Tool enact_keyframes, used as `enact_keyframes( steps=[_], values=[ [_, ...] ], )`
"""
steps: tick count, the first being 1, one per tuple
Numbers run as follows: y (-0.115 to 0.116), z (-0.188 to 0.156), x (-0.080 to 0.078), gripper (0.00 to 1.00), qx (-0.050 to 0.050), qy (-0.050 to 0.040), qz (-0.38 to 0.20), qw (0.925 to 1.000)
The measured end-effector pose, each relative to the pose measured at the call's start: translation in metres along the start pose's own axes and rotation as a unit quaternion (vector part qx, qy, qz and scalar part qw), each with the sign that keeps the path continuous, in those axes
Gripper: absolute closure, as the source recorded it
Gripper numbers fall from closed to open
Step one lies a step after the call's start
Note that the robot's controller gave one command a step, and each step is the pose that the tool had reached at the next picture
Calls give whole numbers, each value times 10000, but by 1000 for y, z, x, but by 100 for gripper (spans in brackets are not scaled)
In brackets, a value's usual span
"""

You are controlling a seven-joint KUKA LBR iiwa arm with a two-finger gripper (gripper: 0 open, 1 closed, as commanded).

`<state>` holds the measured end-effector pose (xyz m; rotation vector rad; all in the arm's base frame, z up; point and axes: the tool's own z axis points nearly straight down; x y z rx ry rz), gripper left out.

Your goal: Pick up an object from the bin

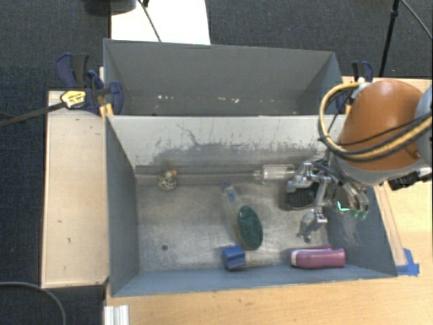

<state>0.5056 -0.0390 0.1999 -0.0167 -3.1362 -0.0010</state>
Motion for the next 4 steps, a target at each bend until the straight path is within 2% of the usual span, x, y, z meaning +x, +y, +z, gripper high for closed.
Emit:
enact_keyframes(
  steps=[1,2,3,4],
  values=[
    [-57,81,-37,0,1,-25,954,9954],
    [-61,126,-51,0,-74,-78,2463,9691],
    [-51,95,-77,0,-18,-55,2908,9568],
    [-67,128,-64,0,-17,-41,3587,9334]
  ],
)
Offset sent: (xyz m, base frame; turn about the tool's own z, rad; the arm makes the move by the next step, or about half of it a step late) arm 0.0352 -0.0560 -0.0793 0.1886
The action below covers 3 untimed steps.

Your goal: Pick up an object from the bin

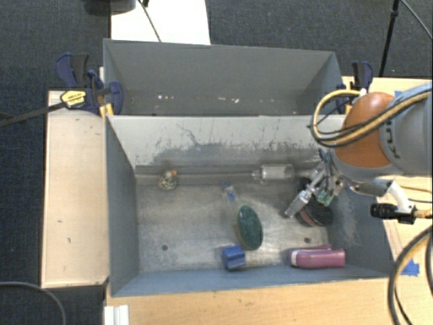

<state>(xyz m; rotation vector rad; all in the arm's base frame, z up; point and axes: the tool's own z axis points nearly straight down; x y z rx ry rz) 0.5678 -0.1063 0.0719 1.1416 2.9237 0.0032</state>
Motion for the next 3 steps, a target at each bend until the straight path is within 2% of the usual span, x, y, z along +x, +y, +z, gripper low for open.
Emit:
enact_keyframes(
  steps=[1,2,3],
  values=[
    [1,-1,0,100,-5,-9,-26,10000],
    [0,0,-1,0,3,-9,-31,10000],
    [1,-1,0,100,-7,-8,-47,10000]
  ],
)
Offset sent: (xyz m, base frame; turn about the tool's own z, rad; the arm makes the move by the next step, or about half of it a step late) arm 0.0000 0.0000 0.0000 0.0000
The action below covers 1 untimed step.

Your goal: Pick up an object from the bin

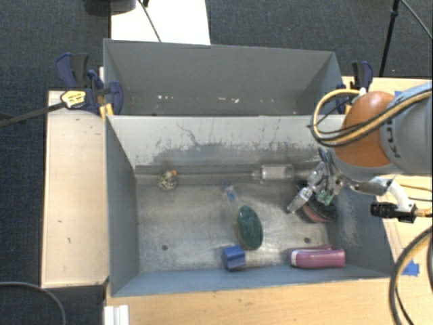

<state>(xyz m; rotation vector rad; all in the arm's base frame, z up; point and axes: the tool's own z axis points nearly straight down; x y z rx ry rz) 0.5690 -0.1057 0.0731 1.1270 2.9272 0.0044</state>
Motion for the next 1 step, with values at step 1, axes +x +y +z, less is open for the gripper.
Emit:
enact_keyframes(
  steps=[1],
  values=[
    [16,-136,5,100,-6,-19,-60,10000]
  ],
)
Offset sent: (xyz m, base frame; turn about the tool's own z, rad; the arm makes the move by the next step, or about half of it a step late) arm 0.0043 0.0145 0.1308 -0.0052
